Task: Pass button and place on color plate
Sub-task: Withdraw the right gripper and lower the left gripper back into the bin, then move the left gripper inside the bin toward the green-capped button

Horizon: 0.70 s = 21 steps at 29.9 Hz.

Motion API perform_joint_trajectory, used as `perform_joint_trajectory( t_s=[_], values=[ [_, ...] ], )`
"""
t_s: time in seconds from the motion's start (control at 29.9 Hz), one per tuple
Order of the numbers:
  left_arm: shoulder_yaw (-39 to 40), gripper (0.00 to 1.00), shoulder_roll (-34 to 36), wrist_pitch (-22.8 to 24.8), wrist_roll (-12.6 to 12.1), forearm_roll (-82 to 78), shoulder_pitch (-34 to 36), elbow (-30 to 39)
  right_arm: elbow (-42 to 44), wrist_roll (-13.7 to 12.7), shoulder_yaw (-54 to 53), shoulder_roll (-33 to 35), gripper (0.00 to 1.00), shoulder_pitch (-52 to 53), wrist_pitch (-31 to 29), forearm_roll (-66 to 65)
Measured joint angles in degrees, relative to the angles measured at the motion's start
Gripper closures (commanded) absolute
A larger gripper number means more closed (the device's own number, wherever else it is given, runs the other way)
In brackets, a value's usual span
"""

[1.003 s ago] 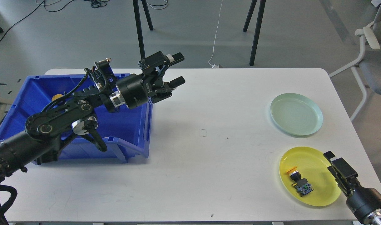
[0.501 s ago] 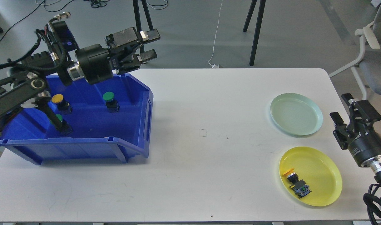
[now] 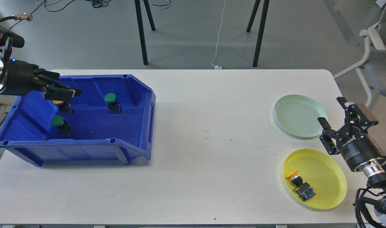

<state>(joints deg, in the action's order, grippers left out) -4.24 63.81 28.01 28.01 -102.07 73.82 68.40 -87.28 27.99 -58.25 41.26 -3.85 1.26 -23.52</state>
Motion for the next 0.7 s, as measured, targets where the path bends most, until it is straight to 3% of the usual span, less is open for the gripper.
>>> perform_joint_trajectory(
  t_s=[0.2, 0.7],
  values=[
    [0.13, 0.02, -0.22, 0.00, 0.00, -3.28, -4.50, -3.00, 0.10, 0.00, -0.19, 0.31, 0.11, -0.53, -1.36, 0.13],
    [0.35, 0.03, -10.42, -0.01, 0.00, -0.42, -10.93, -16.05, 0.09, 0.00, 0.05, 0.40, 0.09, -1.07, -1.53, 0.14]
  ],
)
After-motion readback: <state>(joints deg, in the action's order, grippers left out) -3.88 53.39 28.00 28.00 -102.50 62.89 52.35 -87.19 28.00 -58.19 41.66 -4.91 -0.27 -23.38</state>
